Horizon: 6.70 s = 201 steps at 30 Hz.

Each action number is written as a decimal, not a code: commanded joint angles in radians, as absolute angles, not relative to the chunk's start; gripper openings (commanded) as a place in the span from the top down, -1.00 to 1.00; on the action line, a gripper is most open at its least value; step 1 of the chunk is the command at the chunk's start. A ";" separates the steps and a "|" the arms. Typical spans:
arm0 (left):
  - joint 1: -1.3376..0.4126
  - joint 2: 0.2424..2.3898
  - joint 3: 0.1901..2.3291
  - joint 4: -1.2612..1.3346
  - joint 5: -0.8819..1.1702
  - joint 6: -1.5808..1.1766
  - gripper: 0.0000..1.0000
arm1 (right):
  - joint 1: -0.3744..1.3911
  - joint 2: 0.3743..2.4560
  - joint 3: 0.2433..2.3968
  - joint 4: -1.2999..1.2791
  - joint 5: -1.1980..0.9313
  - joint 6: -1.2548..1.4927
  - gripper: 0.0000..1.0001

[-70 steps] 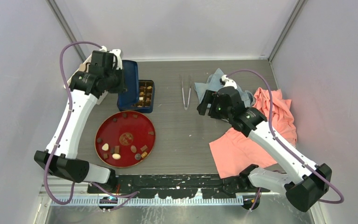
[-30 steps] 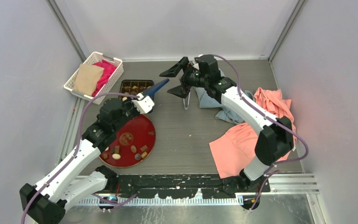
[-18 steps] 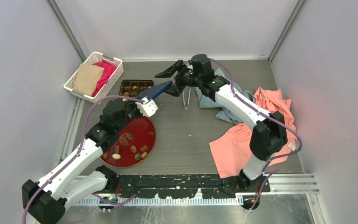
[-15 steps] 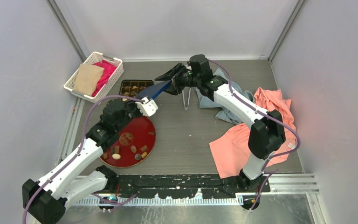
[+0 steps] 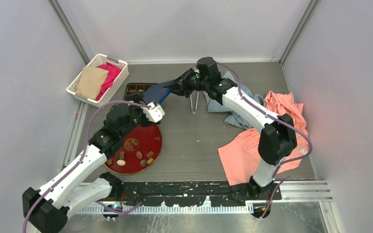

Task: Pack the chocolate
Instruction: Pick up the box lid from the center of the board, then close the box lid on the packing box.

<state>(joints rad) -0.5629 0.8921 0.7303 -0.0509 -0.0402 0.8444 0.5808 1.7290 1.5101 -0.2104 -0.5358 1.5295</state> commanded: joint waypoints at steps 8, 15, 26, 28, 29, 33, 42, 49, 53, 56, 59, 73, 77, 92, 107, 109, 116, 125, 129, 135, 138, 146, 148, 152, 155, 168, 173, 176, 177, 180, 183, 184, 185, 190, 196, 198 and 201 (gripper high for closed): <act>-0.567 0.777 0.860 -0.347 0.058 0.580 -0.99 | 0.545 1.705 1.635 -0.216 -0.437 1.257 0.99; -0.566 0.752 0.979 -0.578 -0.069 0.286 -0.99 | 0.538 1.729 1.692 -0.224 -0.399 1.103 0.99; -0.262 1.058 1.254 -0.755 -0.141 -0.125 -1.00 | 0.527 1.956 1.813 -0.077 -0.650 0.873 0.99; -0.123 1.142 1.328 -0.792 -0.019 -0.216 -0.99 | 0.528 1.995 1.828 -0.011 -0.692 0.883 0.99; -0.060 1.176 1.353 -0.796 0.058 -0.265 -1.00 | 0.527 2.017 1.837 0.026 -0.709 0.889 0.99; 0.168 1.292 1.360 -0.715 0.411 -0.445 -1.00 | 0.527 2.123 1.917 0.100 -0.769 0.913 0.99; 0.215 1.456 1.335 -0.575 0.442 -0.548 -0.99 | 0.529 2.414 2.177 0.347 -0.888 1.179 0.99; 0.236 1.552 1.332 -0.561 0.429 -0.528 -0.96 | 0.544 2.569 2.318 0.385 -0.873 1.219 0.99; 0.239 1.596 1.341 -0.568 0.415 -0.504 -0.87 | 0.546 2.621 2.370 0.377 -0.874 1.220 0.99; 0.239 1.625 1.346 -0.570 0.414 -0.489 -0.85 | 0.545 2.658 2.409 0.370 -0.900 1.237 0.99; 0.239 1.657 1.358 -0.587 0.403 -0.462 -0.85 | 0.546 2.668 2.392 0.380 -0.909 1.245 0.99; 0.238 1.753 1.357 -0.559 0.353 -0.406 -0.67 | 0.542 2.741 2.406 0.371 -0.925 1.274 0.99; 0.240 1.782 1.358 -0.556 0.359 -0.408 -0.64 | 0.543 2.767 2.409 0.362 -0.932 1.277 0.99; 0.239 1.823 1.373 -0.549 0.397 -0.411 -0.63 | 0.525 2.747 2.313 0.530 -1.014 1.406 0.99; 0.217 1.887 1.420 -0.619 0.375 -0.395 -0.51 | 0.495 2.676 2.181 0.485 -0.979 1.347 0.35; 0.211 1.898 1.426 -0.631 0.370 -0.391 -0.50 | 0.494 2.655 2.171 0.411 -0.966 1.285 0.08; 0.198 1.887 1.413 -0.609 0.369 -0.402 -0.48 | 0.494 2.625 2.167 0.258 -0.948 1.163 -0.12; 0.198 1.869 1.408 -0.608 0.376 -0.397 -0.49 | 0.491 2.582 2.238 -0.216 -0.849 0.860 -0.58; 0.198 1.868 1.405 -0.599 0.392 -0.401 -0.49 | 0.491 2.568 2.268 -0.358 -0.797 0.773 -0.65; 0.199 1.881 1.407 -0.604 0.399 -0.407 -0.49 | 0.492 2.557 2.277 -0.428 -0.783 0.726 -0.74; 0.198 1.879 1.407 -0.608 0.394 -0.403 -0.49 | 0.492 2.522 2.244 -0.426 -0.780 0.716 -0.75; 0.199 1.885 1.413 -0.606 0.406 -0.408 -0.49 | 0.511 2.391 2.085 -0.359 -0.781 0.705 -0.70; 0.198 1.887 1.413 -0.604 0.410 -0.410 -0.49 | 0.517 2.382 2.083 -0.365 -0.782 0.703 -0.61; 0.198 1.890 1.413 -0.600 0.422 -0.415 -0.49 | 0.530 2.399 2.123 -0.393 -0.787 0.698 -0.22; 0.198 1.894 1.415 -0.597 0.433 -0.417 -0.49 | 0.532 2.417 2.136 -0.404 -0.786 0.701 -0.03; 0.199 1.919 1.426 -0.610 0.428 -0.407 -0.49 | 0.534 2.444 2.148 -0.380 -0.786 0.712 0.02; 0.199 1.929 1.433 -0.614 0.430 -0.410 -0.49 | 0.534 2.469 2.192 -0.369 -0.784 0.737 -0.13; 0.199 1.927 1.431 -0.617 0.425 -0.411 -0.49 | 0.535 2.518 2.269 -0.370 -0.788 0.767 -0.12; 0.198 1.927 1.432 -0.617 0.422 -0.410 -0.49 | 0.534 2.533 2.293 -0.378 -0.792 0.770 -0.12; 0.198 1.926 1.431 -0.620 0.420 -0.407 -0.49 | 0.535 2.528 2.289 -0.368 -0.787 0.773 -0.11; 0.198 1.935 1.434 -0.620 0.421 -0.408 -0.49 | 0.534 2.520 2.287 -0.352 -0.779 0.778 -0.10; 0.198 1.938 1.436 -0.620 0.424 -0.410 -0.48 | 0.534 2.527 2.300 -0.355 -0.781 0.781 -0.10; 0.198 1.940 1.437 -0.619 0.424 -0.412 -0.48 | 0.534 2.537 2.312 -0.357 -0.783 0.785 -0.08; 0.198 1.934 1.436 -0.620 0.425 -0.414 -0.48 | 0.536 2.570 2.344 -0.324 -0.793 0.837 0.00; 0.198 1.931 1.449 -0.627 0.421 -0.413 -0.48 | 0.540 2.579 2.363 -0.300 -0.787 0.850 0.00; 0.198 1.935 1.454 -0.629 0.422 -0.412 -0.48 | 0.539 2.564 2.352 -0.320 -0.772 0.827 0.01; 0.199 1.938 1.455 -0.631 0.420 -0.411 -0.48 | 0.537 2.497 2.281 -0.316 -0.720 0.784 0.03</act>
<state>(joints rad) 0.2020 1.9293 1.4197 -0.6189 0.4301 -0.4152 0.5346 2.5916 2.3100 -0.3454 -0.7689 0.8265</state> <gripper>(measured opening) 0.743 0.490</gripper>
